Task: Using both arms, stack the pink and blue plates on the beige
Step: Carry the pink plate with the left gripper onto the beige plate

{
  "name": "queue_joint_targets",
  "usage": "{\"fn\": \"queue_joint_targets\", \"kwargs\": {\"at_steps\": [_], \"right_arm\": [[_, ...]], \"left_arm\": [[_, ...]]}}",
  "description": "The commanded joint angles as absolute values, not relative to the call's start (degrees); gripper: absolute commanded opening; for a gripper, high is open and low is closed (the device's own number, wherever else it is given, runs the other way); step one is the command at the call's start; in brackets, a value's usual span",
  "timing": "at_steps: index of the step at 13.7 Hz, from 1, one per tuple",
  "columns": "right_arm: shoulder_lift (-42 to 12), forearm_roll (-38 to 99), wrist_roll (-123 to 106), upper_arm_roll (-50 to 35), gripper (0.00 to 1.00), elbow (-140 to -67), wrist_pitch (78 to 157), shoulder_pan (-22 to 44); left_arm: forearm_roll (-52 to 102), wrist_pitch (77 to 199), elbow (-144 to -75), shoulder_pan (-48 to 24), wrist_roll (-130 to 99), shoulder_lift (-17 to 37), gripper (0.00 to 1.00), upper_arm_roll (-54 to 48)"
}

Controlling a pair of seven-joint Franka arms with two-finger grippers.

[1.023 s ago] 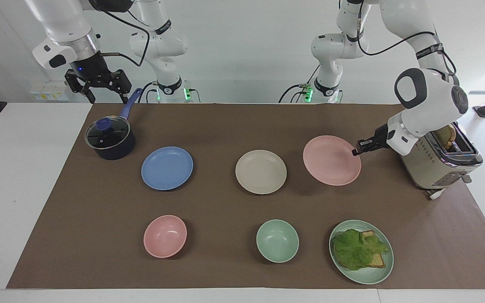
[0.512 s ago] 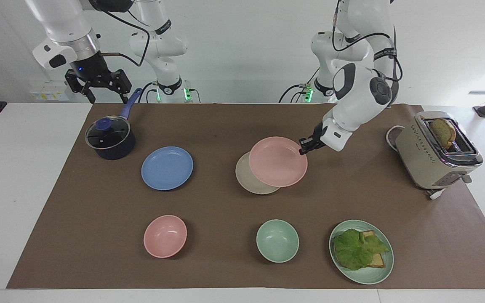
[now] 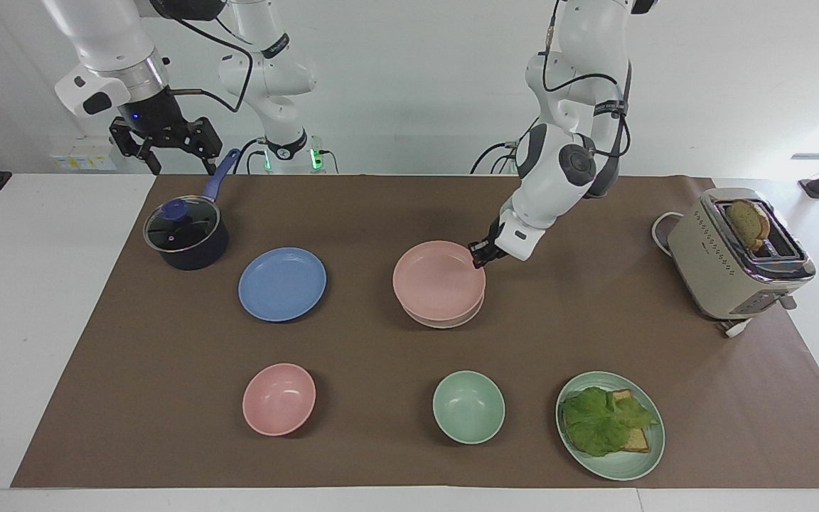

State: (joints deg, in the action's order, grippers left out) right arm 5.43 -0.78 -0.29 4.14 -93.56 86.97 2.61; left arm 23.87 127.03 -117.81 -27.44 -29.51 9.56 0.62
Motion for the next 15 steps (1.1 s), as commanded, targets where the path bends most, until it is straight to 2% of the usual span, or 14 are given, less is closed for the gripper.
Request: {"fn": "queue_joint_targets", "kwargs": {"at_steps": [1, 3, 4, 5, 6, 12, 15], "right_arm": [[6.06, 0.26, -1.41, 3.87, 1.0, -93.96, 87.63, 2.02], [6.06, 0.26, -1.41, 3.87, 1.0, -93.96, 87.63, 2.02], [6.06, 0.26, -1.41, 3.87, 1.0, -93.96, 87.63, 2.02], [6.06, 0.26, -1.41, 3.87, 1.0, -93.96, 87.63, 2.02], [6.06, 0.26, -1.41, 3.87, 1.0, -93.96, 87.63, 2.02], [6.06, 0.26, -1.41, 3.87, 1.0, -93.96, 87.63, 2.02], [6.06, 0.26, -1.41, 3.87, 1.0, -93.96, 87.63, 2.02]], "left_arm": [[24.79, 130.25, -121.1, -28.91, -29.62, 9.05, 0.0, 1.58], [24.79, 130.25, -121.2, -29.27, -29.62, 9.05, 0.0, 1.67], [24.79, 130.34, -121.03, -29.18, -29.45, 9.14, 0.05, 1.67], [24.79, 130.17, -121.03, -29.09, -28.83, 9.14, 0.78, 1.67], [24.79, 129.82, -121.03, -29.09, -28.74, 9.05, 1.0, 1.67], [24.18, 127.02, -120.06, -27.69, -29.09, 8.35, 1.0, 2.54], [17.08, 115.18, -112.53, -20.42, -28.83, 7.39, 1.0, 2.72]]}}
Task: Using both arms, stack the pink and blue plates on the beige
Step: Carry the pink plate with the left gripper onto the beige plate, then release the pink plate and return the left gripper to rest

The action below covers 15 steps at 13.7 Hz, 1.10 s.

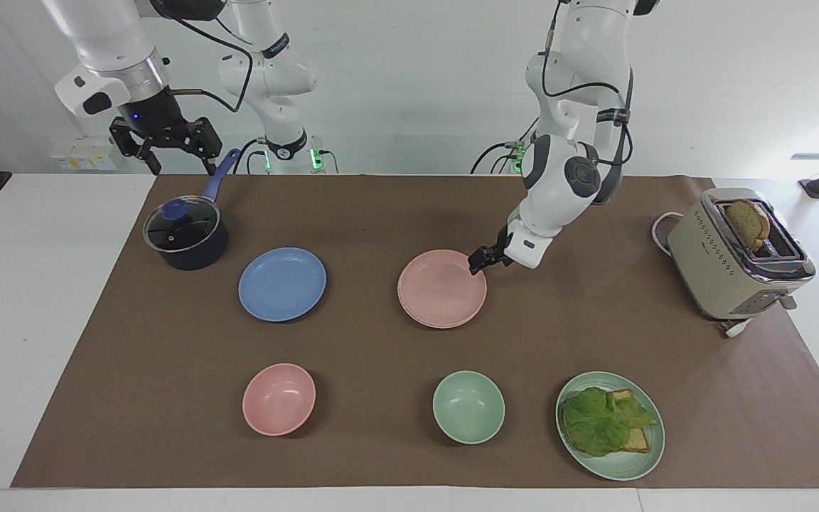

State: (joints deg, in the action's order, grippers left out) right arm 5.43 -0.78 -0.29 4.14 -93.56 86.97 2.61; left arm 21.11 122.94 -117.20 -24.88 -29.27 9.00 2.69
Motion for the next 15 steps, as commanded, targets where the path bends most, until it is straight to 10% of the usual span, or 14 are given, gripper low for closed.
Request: {"fn": "queue_joint_targets", "kwargs": {"at_steps": [1, 15], "right_arm": [[6.06, 0.26, -1.41, 3.87, 1.0, -93.96, 87.63, 2.02], [6.06, 0.26, -1.41, 3.87, 1.0, -93.96, 87.63, 2.02]], "left_arm": [[14.35, 110.87, -109.54, -18.13, -28.74, 6.95, 1.0, 2.72], [-0.79, 86.32, -85.78, -4.39, -5.29, 2.21, 1.0, 3.25]]}}
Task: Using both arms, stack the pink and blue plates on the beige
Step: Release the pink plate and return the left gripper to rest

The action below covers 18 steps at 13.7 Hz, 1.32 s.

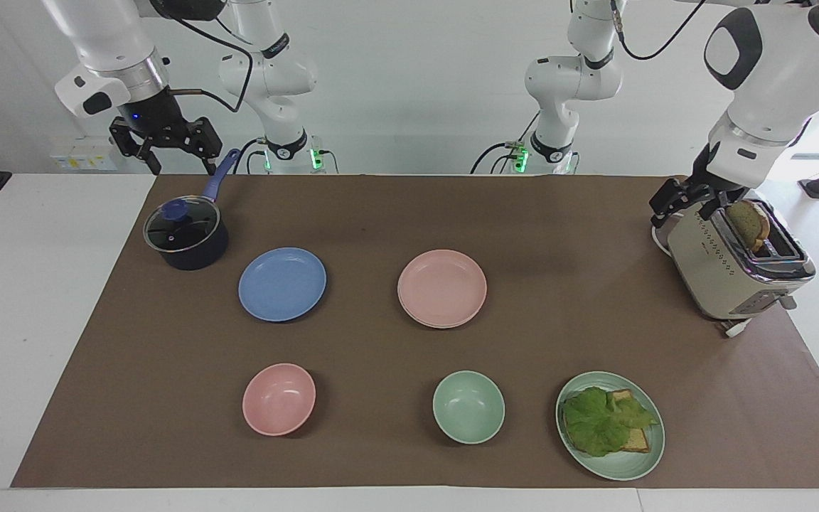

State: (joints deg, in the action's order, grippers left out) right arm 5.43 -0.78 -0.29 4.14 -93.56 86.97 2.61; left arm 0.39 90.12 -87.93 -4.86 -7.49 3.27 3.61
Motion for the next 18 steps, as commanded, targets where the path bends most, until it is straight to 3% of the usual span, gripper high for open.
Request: {"fn": "queue_joint_targets", "kwargs": {"at_steps": [1, 4, 16, 18], "right_arm": [[6.06, 0.26, -1.41, 3.87, 1.0, -93.96, 87.63, 2.02], [6.06, 0.26, -1.41, 3.87, 1.0, -93.96, 87.63, 2.02], [6.06, 0.26, -1.84, 3.69, 1.0, -93.96, 87.54, 2.37], [6.06, 0.35, -2.98, 3.69, 1.0, -94.65, 90.33, 2.37]], "left_arm": [[-0.88, 85.44, -85.61, -4.48, -4.49, 0.81, 1.0, 3.51], [-0.44, 84.99, -86.48, -4.48, -3.43, -3.34, 1.0, 3.08], [-0.26, 84.81, -86.4, -4.31, -3.87, -3.34, 1.0, 3.16], [-0.26, 84.81, -86.4, -4.39, -3.87, -3.25, 1.0, 3.16]]}}
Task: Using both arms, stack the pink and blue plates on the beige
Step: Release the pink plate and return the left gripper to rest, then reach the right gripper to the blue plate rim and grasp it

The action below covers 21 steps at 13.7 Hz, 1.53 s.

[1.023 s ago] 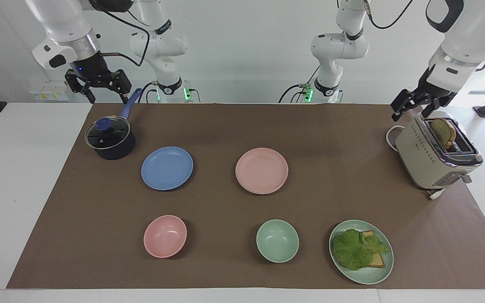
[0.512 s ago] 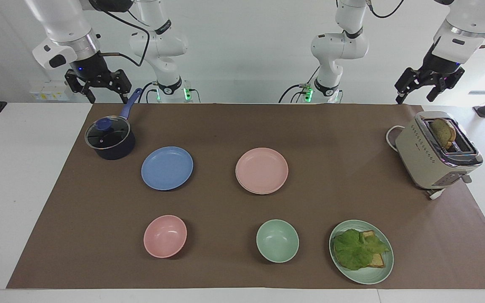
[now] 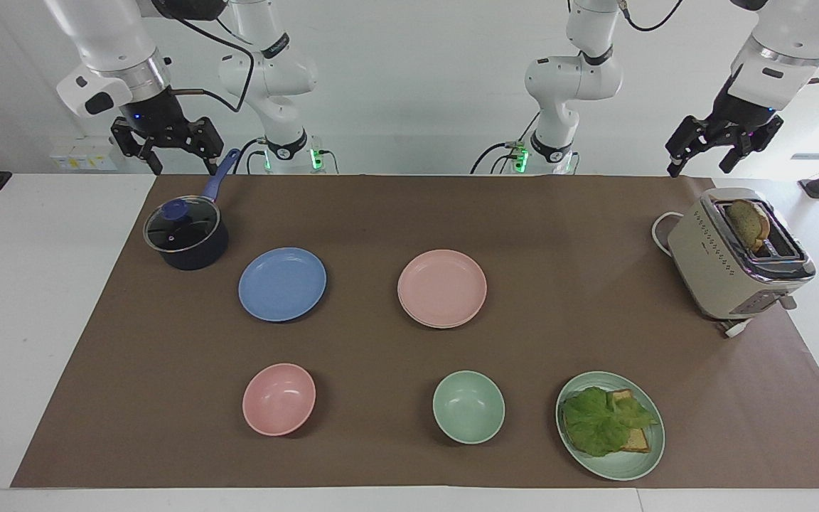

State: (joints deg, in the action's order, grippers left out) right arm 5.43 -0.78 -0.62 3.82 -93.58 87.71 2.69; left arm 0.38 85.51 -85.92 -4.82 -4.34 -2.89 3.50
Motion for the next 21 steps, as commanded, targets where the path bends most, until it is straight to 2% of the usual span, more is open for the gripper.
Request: {"fn": "queue_joint_targets", "kwargs": {"at_steps": [1, 6, 14, 21], "right_arm": [[5.98, 0.35, -3.25, 3.69, 1.0, -95.44, 92.18, 2.37], [5.63, 0.44, -6.14, 3.69, 1.0, -106.32, 99.31, 3.95], [1.15, 0.79, -12.21, 3.69, 1.0, -121.18, 118.8, 4.14], [-7.64, 5.89, -20.56, 3.69, 1.0, -123.74, 125.75, 0.53]], "left_arm": [[-0.26, 84.81, -86.4, -4.39, -3.87, -3.25, 1.0, 3.16], [-0.26, 84.81, -86.4, -4.39, -3.87, -3.25, 1.0, 3.16], [-0.26, 84.81, -86.4, -4.39, -3.87, -3.25, 1.0, 3.16], [-0.26, 84.81, -86.4, -4.39, -3.87, -3.34, 1.0, 3.16]]}}
